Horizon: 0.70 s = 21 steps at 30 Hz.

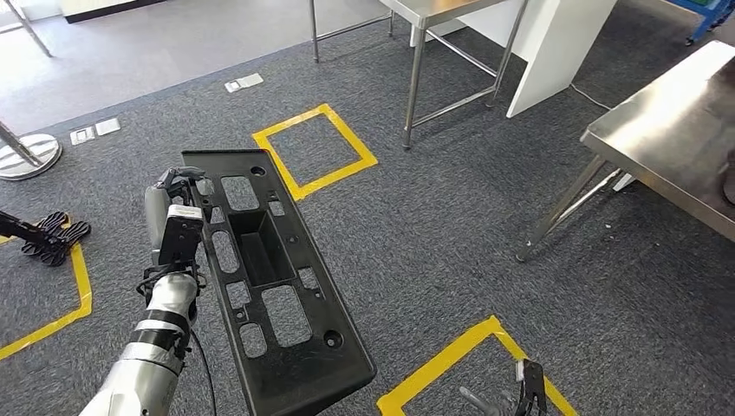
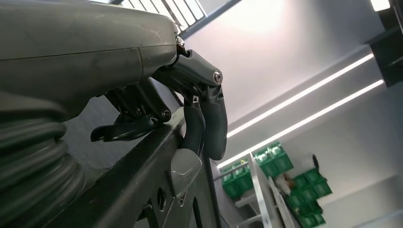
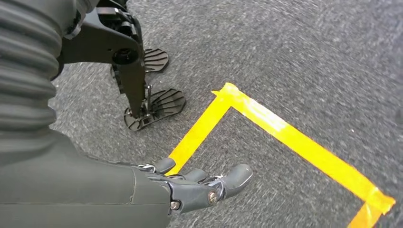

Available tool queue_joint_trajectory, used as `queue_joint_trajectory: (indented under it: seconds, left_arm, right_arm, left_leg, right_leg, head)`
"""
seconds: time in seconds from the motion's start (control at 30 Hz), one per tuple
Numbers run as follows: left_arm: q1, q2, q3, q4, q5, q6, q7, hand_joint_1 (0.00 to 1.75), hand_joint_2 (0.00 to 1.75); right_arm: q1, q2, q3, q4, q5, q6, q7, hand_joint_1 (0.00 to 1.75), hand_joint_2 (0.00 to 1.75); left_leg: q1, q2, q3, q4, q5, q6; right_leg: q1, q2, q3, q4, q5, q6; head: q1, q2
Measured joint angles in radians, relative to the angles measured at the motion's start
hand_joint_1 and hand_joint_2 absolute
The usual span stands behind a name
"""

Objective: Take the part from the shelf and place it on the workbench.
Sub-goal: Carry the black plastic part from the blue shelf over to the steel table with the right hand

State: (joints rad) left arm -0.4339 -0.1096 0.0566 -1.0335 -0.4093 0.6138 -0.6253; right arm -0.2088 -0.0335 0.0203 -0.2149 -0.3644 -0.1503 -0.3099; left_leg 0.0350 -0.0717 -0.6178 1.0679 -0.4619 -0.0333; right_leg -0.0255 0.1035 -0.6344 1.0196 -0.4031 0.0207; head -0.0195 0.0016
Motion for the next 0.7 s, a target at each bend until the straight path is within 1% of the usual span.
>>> queue_joint_trajectory:
  seconds: [0.03, 0.07, 0.1, 0.13, 0.17, 0.2, 0.23, 0.27, 0.3, 0.33, 0.37, 0.4, 0.43, 0.47, 0.5, 0.53, 0.57, 0.6, 0.63, 0.67, 0.7]
  left_arm:
    - [0.000, 0.000, 0.000, 0.001, 0.000, 0.000, 0.000, 1.75, 1.75]
    - [0.000, 0.000, -0.001, 0.002, 0.000, 0.000, 0.000, 1.75, 1.75]
    - [0.000, 0.001, -0.002, 0.002, 0.000, 0.000, 0.000, 1.75, 1.75]
    - [-0.002, 0.000, -0.003, 0.002, 0.000, 0.000, 0.000, 1.75, 1.75]
    - [-0.005, 0.000, -0.005, 0.002, 0.000, 0.000, -0.001, 1.75, 1.75]
    - [-0.007, 0.000, -0.007, 0.002, 0.000, 0.000, -0.002, 1.75, 1.75]
    - [-0.008, 0.000, -0.009, 0.002, 0.000, 0.000, -0.002, 1.75, 1.75]
    - [-0.008, 0.000, -0.010, 0.003, 0.000, 0.000, -0.002, 1.75, 1.75]
    - [-0.007, 0.001, -0.010, 0.003, 0.000, 0.000, -0.002, 1.75, 1.75]
    - [-0.007, 0.001, -0.010, 0.004, 0.000, -0.001, -0.002, 1.75, 1.75]
    - [-0.007, 0.001, -0.010, 0.004, 0.000, -0.002, -0.002, 1.75, 1.75]
    - [-0.008, 0.001, -0.011, 0.005, 0.000, -0.003, -0.002, 1.75, 1.75]
    - [-0.009, 0.001, -0.011, 0.005, 0.000, -0.004, -0.002, 1.75, 1.75]
    - [-0.010, 0.001, -0.012, 0.005, 0.000, -0.004, -0.002, 1.75, 1.75]
    - [-0.012, 0.001, -0.012, 0.005, 0.000, -0.005, -0.002, 1.75, 1.75]
    - [-0.013, 0.001, -0.013, 0.005, 0.000, -0.005, -0.002, 1.75, 1.75]
    - [-0.014, 0.002, -0.013, 0.005, 0.000, -0.005, -0.002, 1.75, 1.75]
    - [-0.015, 0.002, -0.014, 0.005, 0.000, -0.005, -0.002, 1.75, 1.75]
    - [-0.015, 0.002, -0.014, 0.005, 0.000, -0.005, -0.002, 1.75, 1.75]
    - [-0.016, 0.002, -0.015, 0.004, 0.000, -0.005, -0.002, 1.75, 1.75]
    - [-0.017, 0.002, -0.015, 0.004, 0.000, -0.005, -0.002, 1.75, 1.75]
  right_arm:
    - [0.000, -0.001, -0.002, 0.000, 0.000, 0.000, -0.001, 0.00, 1.75]
    - [0.000, -0.002, -0.003, 0.000, 0.000, 0.000, -0.001, 0.00, 1.75]
    - [0.003, -0.001, -0.005, 0.000, 0.000, 0.000, -0.001, 0.00, 1.75]
    - [0.007, -0.001, -0.006, 0.000, 0.000, 0.000, -0.001, 0.00, 1.75]
    - [0.009, 0.000, -0.006, 0.000, 0.000, 0.000, -0.001, 0.00, 1.75]
    - [0.008, 0.000, -0.006, 0.000, 0.000, 0.000, -0.002, 0.00, 1.75]
    - [0.006, 0.001, -0.007, 0.000, 0.000, 0.000, -0.002, 0.00, 1.75]
    - [0.003, 0.002, -0.007, -0.001, 0.000, 0.000, -0.002, 0.00, 1.75]
    - [0.002, 0.003, -0.007, -0.001, 0.000, 0.000, -0.002, 0.00, 1.75]
    - [0.002, 0.003, -0.007, -0.001, 0.000, 0.000, -0.002, 0.00, 1.75]
    - [0.003, 0.004, -0.008, -0.001, 0.000, 0.000, -0.002, 0.00, 1.75]
    - [0.004, 0.004, -0.008, -0.001, 0.000, 0.000, -0.002, 0.00, 1.75]
    - [0.003, 0.003, -0.009, -0.001, 0.000, 0.000, -0.002, 0.00, 1.75]
    - [0.002, 0.003, -0.011, -0.001, 0.000, 0.000, -0.002, 0.00, 1.75]
    - [-0.001, 0.003, -0.012, -0.001, 0.000, 0.000, -0.002, 0.00, 1.75]
    - [-0.003, 0.003, -0.012, -0.001, 0.000, 0.000, -0.002, 0.00, 1.75]
    - [-0.004, 0.002, -0.012, -0.001, 0.000, 0.000, -0.002, 0.00, 1.75]
    - [-0.004, 0.002, -0.012, -0.001, 0.000, 0.000, -0.002, 0.00, 1.75]
    - [-0.003, 0.002, -0.013, -0.001, 0.000, 0.000, -0.002, 0.00, 1.75]
    - [-0.001, 0.002, -0.013, -0.001, 0.000, 0.000, -0.002, 0.00, 1.75]
    - [0.000, 0.002, -0.013, -0.002, 0.000, 0.000, -0.003, 0.00, 1.75]
  left_leg:
    - [0.001, -0.017, 0.008, -0.017, -0.001, 0.000]
    - [-0.002, -0.019, 0.009, -0.020, -0.003, 0.005]
    - [-0.005, -0.007, 0.008, -0.019, 0.000, 0.013]
    - [-0.006, 0.004, 0.008, -0.022, 0.004, 0.022]
    - [-0.007, 0.016, 0.009, -0.026, 0.007, 0.031]
    - [-0.008, 0.028, 0.010, -0.030, 0.010, 0.040]
    - [-0.011, 0.041, 0.011, -0.032, 0.011, 0.046]
    - [-0.015, 0.054, 0.011, -0.033, 0.011, 0.050]
    - [-0.019, 0.068, 0.010, -0.033, 0.010, 0.053]
    - [-0.021, 0.081, 0.010, -0.033, 0.010, 0.054]
    - [-0.023, 0.094, 0.010, -0.033, 0.009, 0.055]
    - [-0.024, 0.106, 0.010, -0.033, 0.009, 0.055]
    - [-0.025, 0.117, 0.010, -0.033, 0.008, 0.055]
    - [-0.027, 0.127, 0.011, -0.033, 0.007, 0.053]
    - [-0.029, 0.138, 0.012, -0.033, 0.005, 0.051]
    - [-0.032, 0.147, 0.013, -0.033, 0.003, 0.047]
    - [-0.033, 0.157, 0.015, -0.034, 0.002, 0.043]
    - [-0.034, 0.168, 0.017, -0.036, 0.000, 0.038]
    - [-0.032, 0.171, 0.018, -0.035, -0.003, 0.033]
    - [-0.030, 0.163, 0.015, -0.026, -0.011, 0.028]
    - [-0.029, 0.145, 0.006, -0.001, -0.028, 0.023]
  right_leg:
    - [-0.001, 0.011, -0.007, 0.001, 0.002, 0.009]
    - [-0.003, 0.021, -0.014, 0.000, 0.006, 0.017]
    - [-0.004, 0.032, -0.019, -0.006, 0.012, 0.025]
    - [-0.004, 0.026, -0.025, -0.004, 0.012, 0.030]
    - [-0.002, 0.004, -0.037, 0.012, 0.005, 0.032]
    - [0.001, -0.026, -0.058, 0.047, -0.010, 0.031]
    - [0.002, -0.061, -0.088, 0.102, -0.033, 0.028]
    - [0.004, -0.083, -0.122, 0.169, -0.058, 0.025]
    - [0.004, -0.090, -0.152, 0.229, -0.077, 0.023]
    - [0.004, -0.093, -0.170, 0.264, -0.085, 0.024]
    - [0.005, -0.094, -0.169, 0.264, -0.081, 0.027]
    - [0.006, -0.098, -0.147, 0.226, -0.065, 0.031]
    - [0.009, -0.110, -0.108, 0.160, -0.043, 0.035]
    - [0.014, -0.132, -0.068, 0.090, -0.025, 0.034]
    - [0.020, -0.150, -0.035, 0.035, -0.011, 0.031]
    - [0.024, -0.162, -0.016, 0.003, -0.004, 0.025]
    - [0.029, -0.162, -0.011, -0.007, -0.001, 0.018]
    - [0.030, -0.150, -0.010, -0.009, 0.002, 0.013]
    - [0.024, -0.138, -0.008, -0.012, 0.005, 0.007]
    - [0.019, -0.127, -0.004, -0.016, 0.007, 0.002]
    - [0.013, -0.116, 0.000, -0.020, 0.009, -0.003]
  head:
    - [0.000, 0.000]
    - [0.000, 0.000]
    - [0.000, 0.000]
    - [0.001, 0.000]
    - [0.003, 0.000]
    - [0.005, 0.000]
    - [0.008, 0.000]
    - [0.010, 0.000]
    - [0.010, 0.000]
    - [0.010, 0.000]
    - [0.011, 0.000]
    - [0.011, 0.000]
    - [0.011, 0.000]
    - [0.011, 0.000]
    - [0.010, 0.000]
    - [0.010, 0.000]
    - [0.009, 0.000]
    - [0.009, 0.000]
    - [0.009, 0.000]
    - [0.007, 0.000]
    - [0.004, 0.000]
